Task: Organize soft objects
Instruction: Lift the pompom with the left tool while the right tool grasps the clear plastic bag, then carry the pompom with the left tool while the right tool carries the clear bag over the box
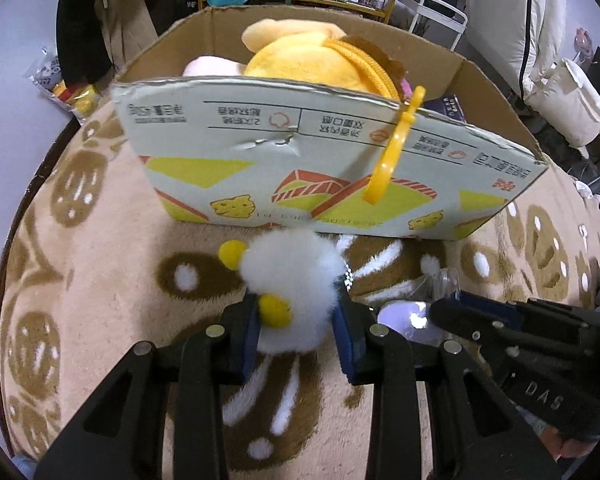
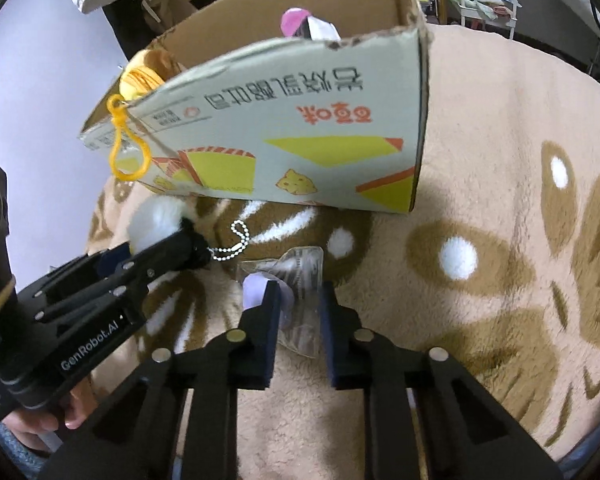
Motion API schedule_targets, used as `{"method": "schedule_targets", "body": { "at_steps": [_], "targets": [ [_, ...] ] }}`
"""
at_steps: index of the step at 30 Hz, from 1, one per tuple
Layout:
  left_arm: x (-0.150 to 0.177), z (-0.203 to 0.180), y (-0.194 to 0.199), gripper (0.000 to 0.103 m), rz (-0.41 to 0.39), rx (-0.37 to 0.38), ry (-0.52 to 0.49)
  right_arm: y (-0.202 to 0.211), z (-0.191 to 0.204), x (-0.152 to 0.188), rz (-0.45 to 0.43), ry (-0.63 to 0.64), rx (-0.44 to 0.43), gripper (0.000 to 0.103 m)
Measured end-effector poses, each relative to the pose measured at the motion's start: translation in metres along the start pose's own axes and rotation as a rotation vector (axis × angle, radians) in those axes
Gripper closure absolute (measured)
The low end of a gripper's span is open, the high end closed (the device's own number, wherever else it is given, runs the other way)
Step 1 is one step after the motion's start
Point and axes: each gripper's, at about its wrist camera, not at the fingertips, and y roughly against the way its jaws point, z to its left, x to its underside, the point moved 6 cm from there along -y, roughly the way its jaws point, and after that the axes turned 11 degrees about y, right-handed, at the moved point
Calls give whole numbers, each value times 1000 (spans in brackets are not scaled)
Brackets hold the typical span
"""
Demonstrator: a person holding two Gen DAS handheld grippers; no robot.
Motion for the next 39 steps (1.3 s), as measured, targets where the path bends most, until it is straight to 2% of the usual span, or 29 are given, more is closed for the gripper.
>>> {"method": "schedule_targets", "body": {
  "at_steps": [2,4,8,16,25,31,34,39],
  "targets": [
    [1,-1,5,71,-11,-9,-3,6,0,0,-8,4,-6,88],
    [3,-4,12,71,-30,-16,-6,15,0,2,-22,17,-6,96],
    [5,-6,23,71,-59,-23,-9,29,5,0,-48,48,-2,99],
    [13,1,54,71,-127,-38,0,58,24,-8,-132,93,60,100],
    [9,-5,111,71,-291,-31,-30,122,46,-21,-328,121,83,100],
    [-13,-9,150,71,-432,-12,-49,154,56,-36,-460,150,96,100],
    [-27,-14,163,71,-499,-17,-79,164,57,-45,-498,147,91,100],
    [-47,-26,168,71,-552,-7,-118,167,53,-63,-541,143,100,100]
  ]
}}
